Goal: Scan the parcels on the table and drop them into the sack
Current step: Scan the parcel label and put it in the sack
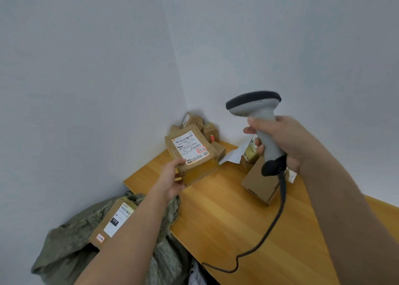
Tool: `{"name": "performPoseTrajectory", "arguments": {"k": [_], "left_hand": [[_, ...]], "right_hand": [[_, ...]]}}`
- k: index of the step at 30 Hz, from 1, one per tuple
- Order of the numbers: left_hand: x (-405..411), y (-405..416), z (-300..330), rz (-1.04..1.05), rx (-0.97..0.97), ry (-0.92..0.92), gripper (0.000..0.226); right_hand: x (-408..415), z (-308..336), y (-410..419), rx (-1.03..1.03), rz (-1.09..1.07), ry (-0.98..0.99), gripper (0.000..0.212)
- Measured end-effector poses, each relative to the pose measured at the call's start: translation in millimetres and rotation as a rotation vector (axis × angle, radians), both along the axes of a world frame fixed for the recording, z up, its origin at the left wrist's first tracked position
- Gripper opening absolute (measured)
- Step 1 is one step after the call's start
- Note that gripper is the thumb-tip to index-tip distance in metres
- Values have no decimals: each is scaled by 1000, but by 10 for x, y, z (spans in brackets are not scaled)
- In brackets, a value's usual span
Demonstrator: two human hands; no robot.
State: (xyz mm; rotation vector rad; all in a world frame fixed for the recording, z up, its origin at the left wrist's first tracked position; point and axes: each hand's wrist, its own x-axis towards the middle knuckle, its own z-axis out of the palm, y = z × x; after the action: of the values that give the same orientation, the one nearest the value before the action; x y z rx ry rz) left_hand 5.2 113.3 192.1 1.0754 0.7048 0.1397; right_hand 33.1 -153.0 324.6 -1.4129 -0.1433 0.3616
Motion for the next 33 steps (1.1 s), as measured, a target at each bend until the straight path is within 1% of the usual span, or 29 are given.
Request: {"name": "performPoseTrajectory", "arguments": {"k": [2, 3, 6, 8, 10, 11, 13, 14, 18, 21, 22, 24, 25, 27, 29, 31, 33], "left_hand": [[-21, -59, 7, -69, -61, -18, 36], [-26, -90, 3, -95, -84, -33, 33], [-59, -165, -23, -147, -129, -62, 37], [-88, -190, -74, -170, -155, -60, 42], [-159, -193, -117, -201, -147, -53, 43], [-206, -164, -155, -208, -137, -46, 46], [-326, -53, -242, -207, -132, -27, 68], [-400, 30, -291, -210, -134, -16, 79], [-681, 393, -468, -259, -99, 45, 102], [-808, 743, -617, -270, -86, 39, 110], [-848, 886, -649, -280, -73, 49, 108], [-909, 1190, -716, -304, -19, 116, 90], [-934, 1377, -779, -272, 17, 171, 80], [-988, 1811, -971, -125, 72, 304, 62], [-1078, 2278, -1205, 64, 132, 439, 44], [-1222, 2692, -1423, 209, 108, 510, 29], [-1353, 3004, -1573, 307, 90, 587, 7]], "right_hand": [[87, -267, 84, 9, -19, 125, 34], [114, -396, 132, 15, -21, 191, 37], [127, -724, 299, 4, -2, 324, 46], [111, -870, 428, 26, -6, 360, 44], [97, -977, 564, 65, 10, 388, 43], [91, -1018, 630, 70, 23, 394, 46], [87, -1114, 777, 50, 31, 408, 53], [72, -1162, 856, 42, 30, 424, 51], [-8, -1362, 1234, 18, 45, 492, 44], [-54, -1460, 1547, -28, 64, 517, 30], [-50, -1487, 1655, -34, 56, 523, 31], [-25, -1542, 1864, -55, 33, 522, 36], [-8, -1574, 1977, -79, 23, 511, 38], [12, -1643, 2220, -129, 10, 489, 40], [13, -1733, 2506, -166, -1, 493, 45], [-5, -1820, 2830, -196, -14, 508, 49], [-55, -1880, 3174, -223, -10, 528, 54]]}}
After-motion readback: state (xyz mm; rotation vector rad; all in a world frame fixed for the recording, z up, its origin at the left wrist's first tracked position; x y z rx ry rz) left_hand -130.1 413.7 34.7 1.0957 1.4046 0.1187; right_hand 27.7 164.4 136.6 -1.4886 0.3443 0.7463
